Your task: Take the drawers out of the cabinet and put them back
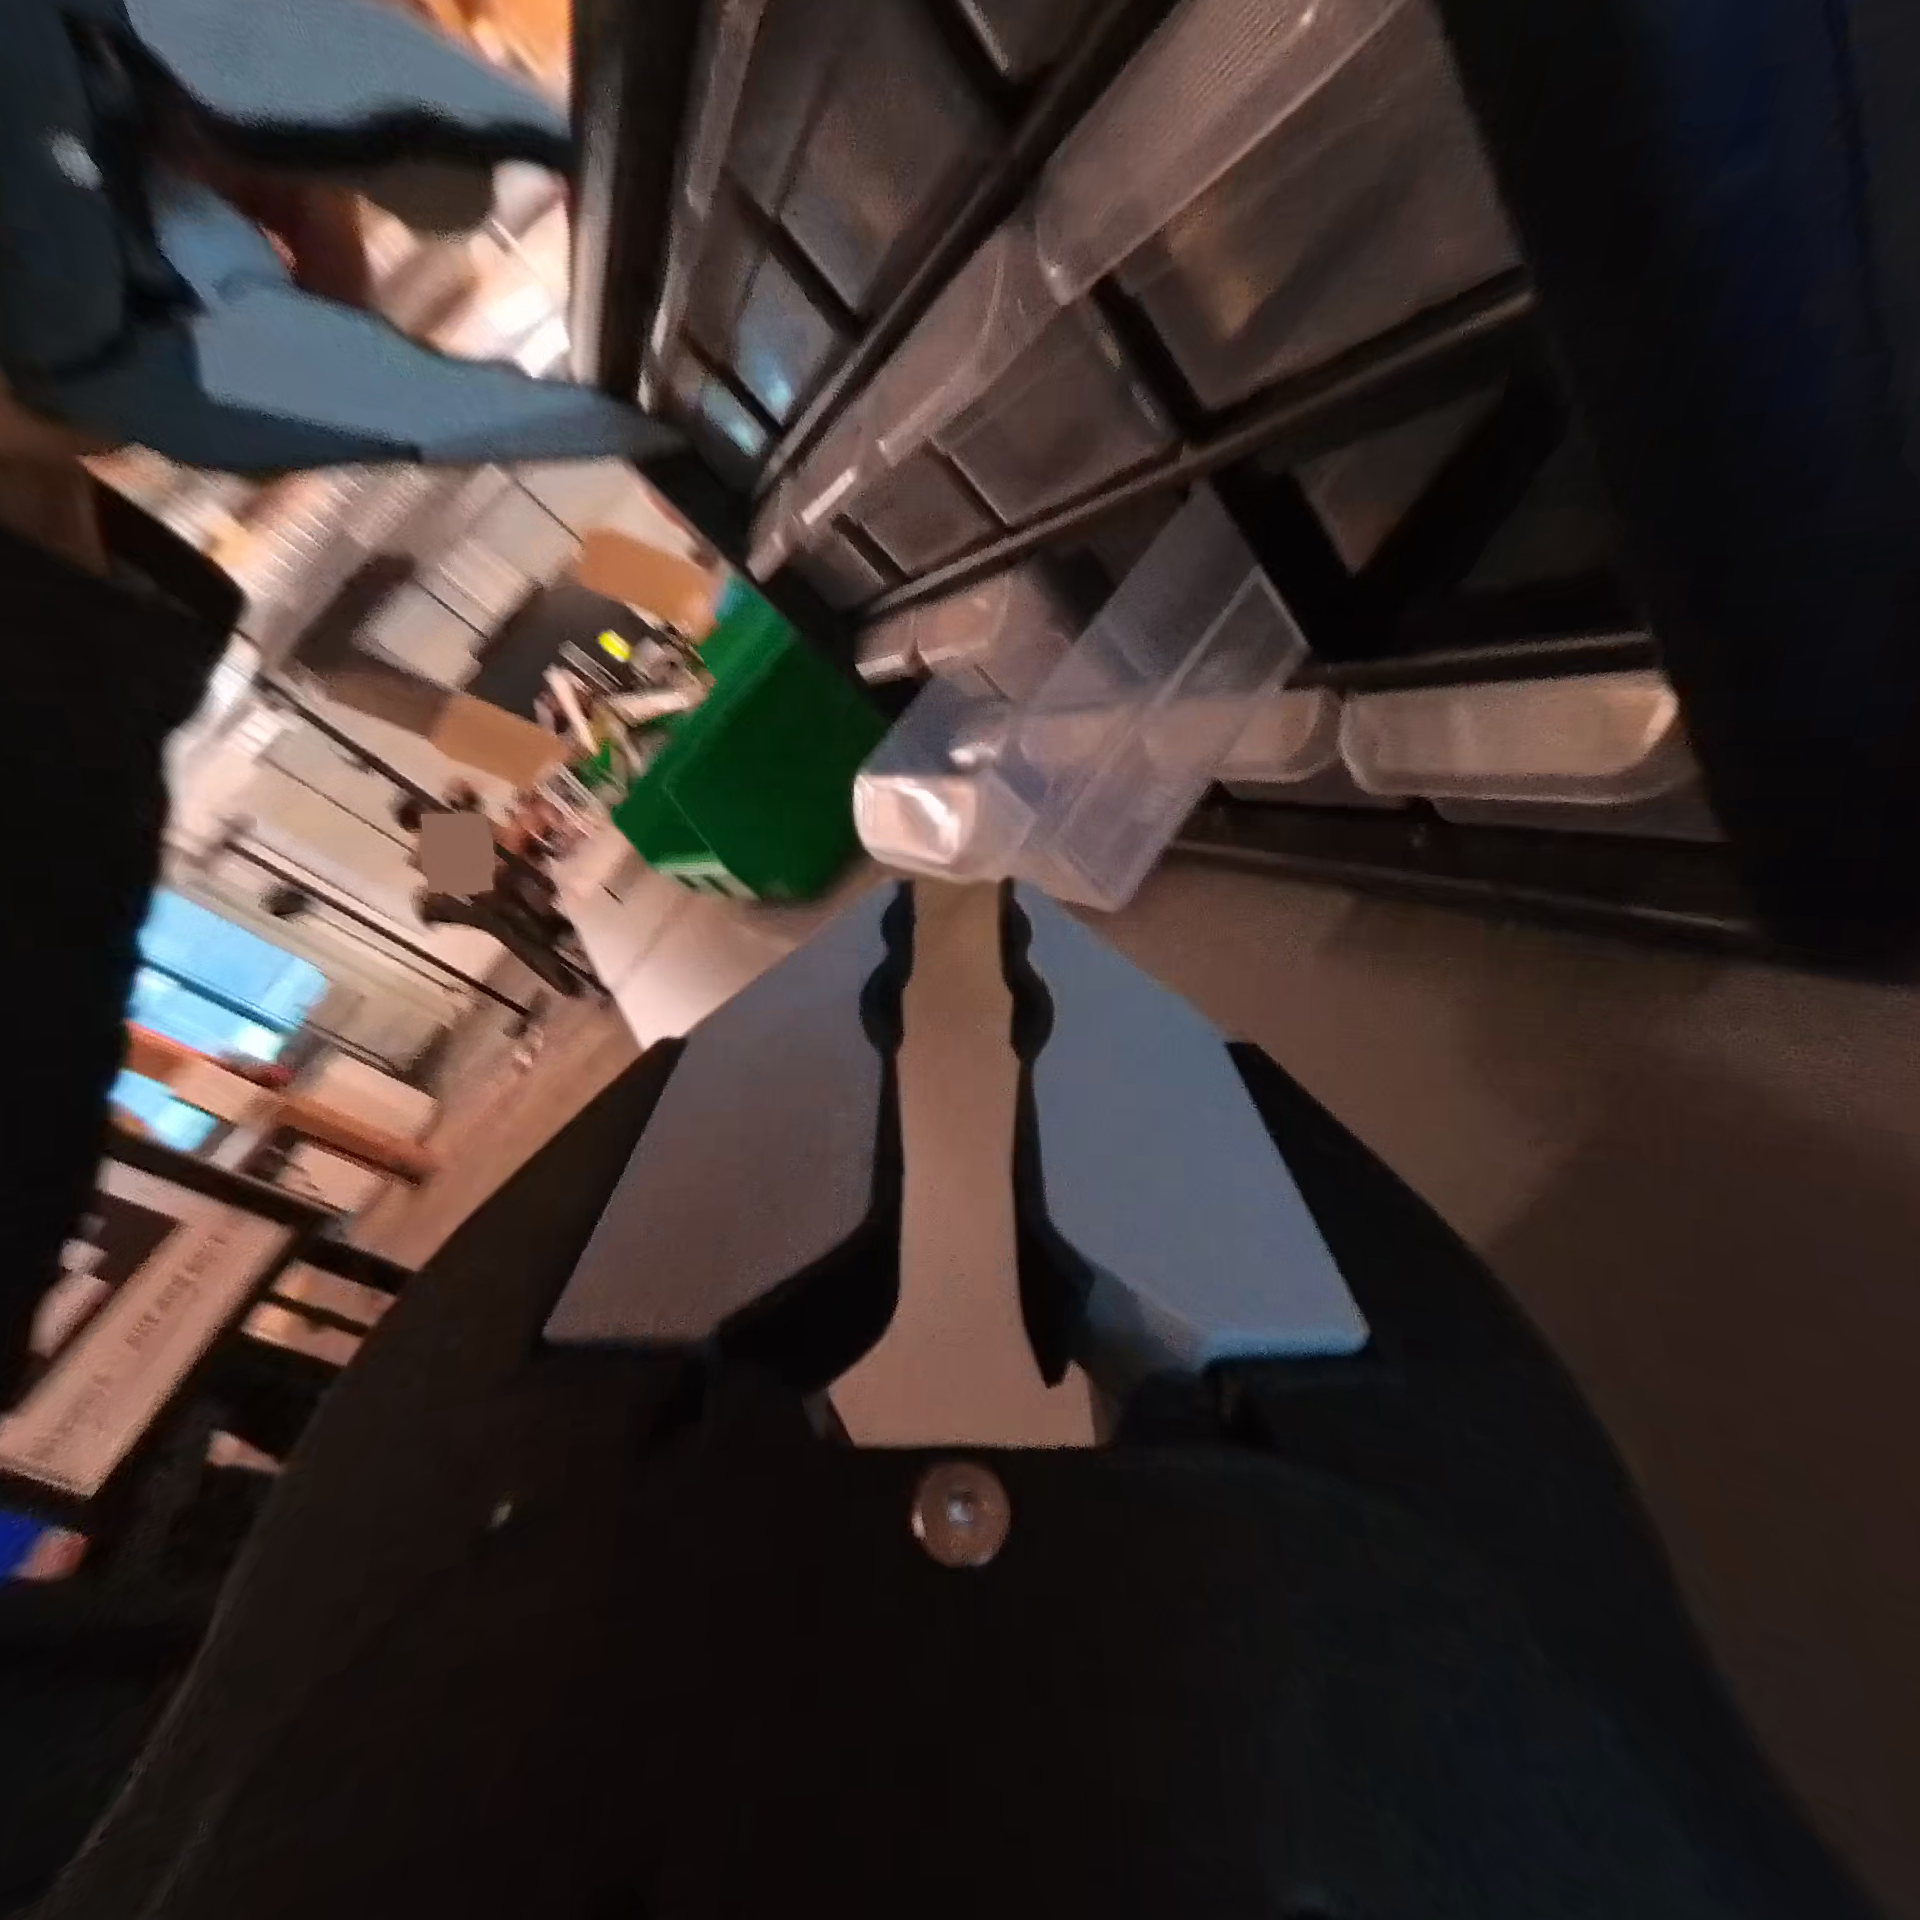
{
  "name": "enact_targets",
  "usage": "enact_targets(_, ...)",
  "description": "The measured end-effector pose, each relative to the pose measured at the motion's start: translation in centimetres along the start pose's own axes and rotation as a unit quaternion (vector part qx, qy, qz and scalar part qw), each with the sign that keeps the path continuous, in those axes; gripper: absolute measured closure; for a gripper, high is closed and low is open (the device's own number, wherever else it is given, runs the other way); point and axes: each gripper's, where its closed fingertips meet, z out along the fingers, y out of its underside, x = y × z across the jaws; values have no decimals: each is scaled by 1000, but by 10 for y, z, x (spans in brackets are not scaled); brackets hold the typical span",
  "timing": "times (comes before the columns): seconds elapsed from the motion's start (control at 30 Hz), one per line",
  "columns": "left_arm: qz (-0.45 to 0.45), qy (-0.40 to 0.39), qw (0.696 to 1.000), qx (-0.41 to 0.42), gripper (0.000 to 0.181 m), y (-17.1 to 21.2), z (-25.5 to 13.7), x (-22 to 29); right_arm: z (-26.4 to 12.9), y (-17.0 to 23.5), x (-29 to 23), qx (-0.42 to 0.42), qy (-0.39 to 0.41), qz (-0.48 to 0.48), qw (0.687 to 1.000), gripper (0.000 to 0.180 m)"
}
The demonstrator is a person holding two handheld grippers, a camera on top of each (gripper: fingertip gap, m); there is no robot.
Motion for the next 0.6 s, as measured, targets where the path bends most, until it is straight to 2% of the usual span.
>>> enact_targets(0.07, -1, 2, 1000, 5, 129, 0, 0, 0, -15, 0, 10, -29, 60, -64, 996, 144)
enact_targets(0.13, -3, 2, 1000, 8, 129, 0, 0, 0, -29, -12, 13, -36, 107, -138, 984, 135)
enact_targets(0.2, -4, 3, 1000, 9, 129, 0, 0, 0, -34, -27, 5, -43, 124, -218, 967, 130)
enact_targets(0.27, -3, 3, 1000, 7, 129, 0, 0, 0, -28, -30, -7, -85, 122, -285, 947, 137)
enact_targets(0.33, 0, 2, 1000, 2, 129, 0, 0, 0, -17, -26, -12, -143, 128, -338, 921, 126)
enact_targets(0.43, 1, 4, 1000, -9, 129, 0, 0, 0, 0, -24, -4, -206, 161, -420, 869, 113)
enact_targets(0.57, 5, 3, 1000, -27, 129, 1, 0, 0, 18, -13, 15, -287, 194, -539, 768, 119)
enact_targets(0.6, 5, 2, 1000, -30, 129, 1, 0, 0, 19, -3, 24, -324, 196, -561, 736, 130)
